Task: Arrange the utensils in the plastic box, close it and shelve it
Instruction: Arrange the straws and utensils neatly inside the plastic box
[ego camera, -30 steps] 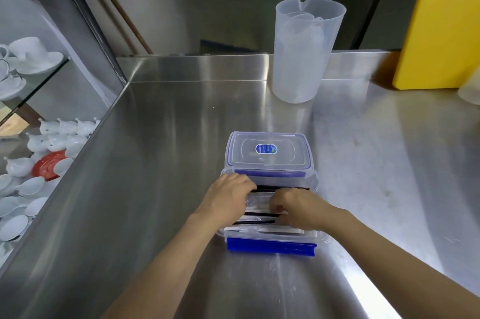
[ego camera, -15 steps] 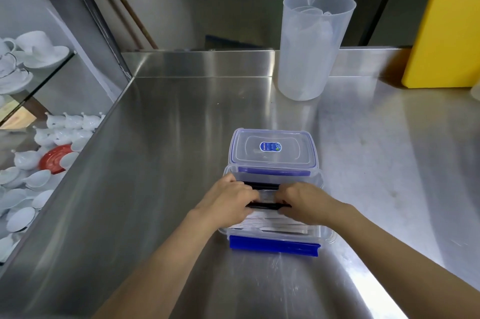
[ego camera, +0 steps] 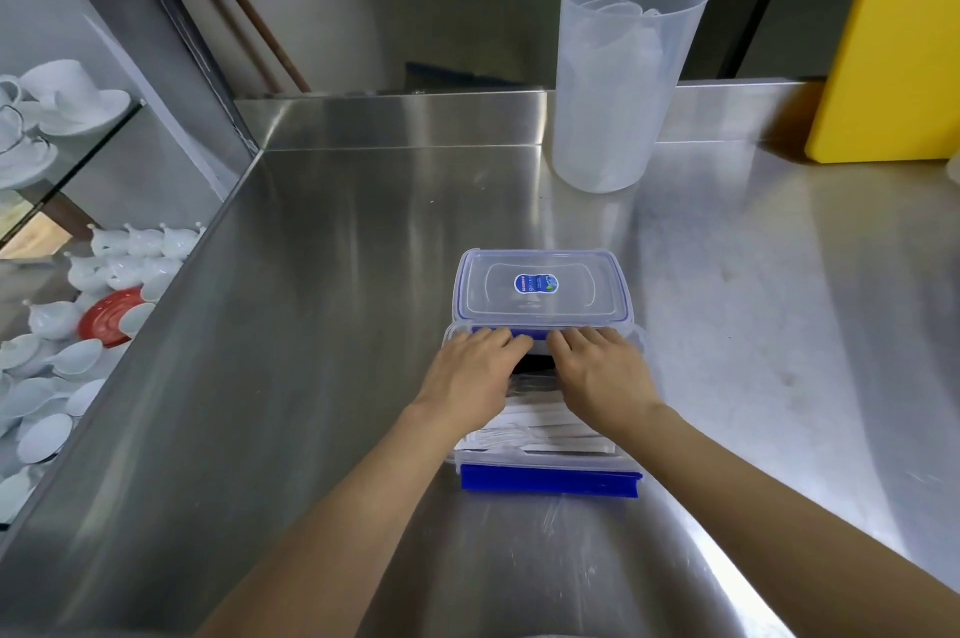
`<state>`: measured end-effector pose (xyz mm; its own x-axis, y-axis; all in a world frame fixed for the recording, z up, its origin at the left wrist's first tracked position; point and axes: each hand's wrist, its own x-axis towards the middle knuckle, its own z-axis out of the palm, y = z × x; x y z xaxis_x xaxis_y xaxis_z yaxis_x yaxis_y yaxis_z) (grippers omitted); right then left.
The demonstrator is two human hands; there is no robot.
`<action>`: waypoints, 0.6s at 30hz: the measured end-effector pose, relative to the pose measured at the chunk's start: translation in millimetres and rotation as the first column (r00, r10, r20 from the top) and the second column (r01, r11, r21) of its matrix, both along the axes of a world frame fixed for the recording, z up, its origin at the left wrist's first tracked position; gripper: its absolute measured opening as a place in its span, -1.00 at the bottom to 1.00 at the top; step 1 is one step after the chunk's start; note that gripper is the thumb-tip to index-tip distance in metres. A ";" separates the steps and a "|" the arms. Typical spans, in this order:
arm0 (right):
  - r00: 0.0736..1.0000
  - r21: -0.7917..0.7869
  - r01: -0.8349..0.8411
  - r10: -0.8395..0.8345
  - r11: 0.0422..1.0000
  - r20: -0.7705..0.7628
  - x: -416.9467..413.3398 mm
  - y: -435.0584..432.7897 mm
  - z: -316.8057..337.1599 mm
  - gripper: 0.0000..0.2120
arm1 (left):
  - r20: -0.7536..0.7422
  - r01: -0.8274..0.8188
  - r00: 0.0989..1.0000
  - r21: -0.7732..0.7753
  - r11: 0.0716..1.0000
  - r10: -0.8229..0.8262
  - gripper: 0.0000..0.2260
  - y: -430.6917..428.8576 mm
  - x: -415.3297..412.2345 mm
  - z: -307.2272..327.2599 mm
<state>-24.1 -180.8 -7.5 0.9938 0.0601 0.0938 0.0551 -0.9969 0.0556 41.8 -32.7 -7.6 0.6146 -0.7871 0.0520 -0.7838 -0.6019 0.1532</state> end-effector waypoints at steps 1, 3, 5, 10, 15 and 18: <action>1.000 0.012 0.006 -0.006 1.000 0.009 0.1 -0.4 -1.4 -0.66 | -0.001 0.029 1.000 -0.027 0.999 -0.029 -0.62 0.6 0.8 1.0; 1.000 0.022 0.019 -0.019 1.000 0.020 0.6 -1.1 -0.7 -0.66 | 0.001 0.085 0.996 -0.023 0.996 -0.085 -0.74 2.9 0.8 2.8; 1.000 0.025 0.012 -0.012 1.000 0.003 1.6 -4.1 -2.7 -0.65 | 0.006 0.100 0.995 0.025 0.995 -0.101 -0.80 4.4 -1.3 2.6; 0.996 0.131 -0.007 0.019 0.991 -0.091 1.5 -7.4 -10.2 -0.72 | -0.011 0.023 1.000 0.098 0.995 -0.022 -0.81 1.4 -2.1 3.5; 0.992 0.214 -0.031 0.056 0.976 -0.111 2.7 -6.7 -7.1 -0.81 | -0.016 0.007 1.000 0.064 0.998 -0.006 -0.79 2.1 -1.8 3.9; 0.990 0.247 -0.030 0.062 0.969 -0.123 2.2 -6.2 -7.1 -0.81 | -0.009 0.011 1.000 0.089 0.996 -0.010 -0.78 1.9 -1.8 1.5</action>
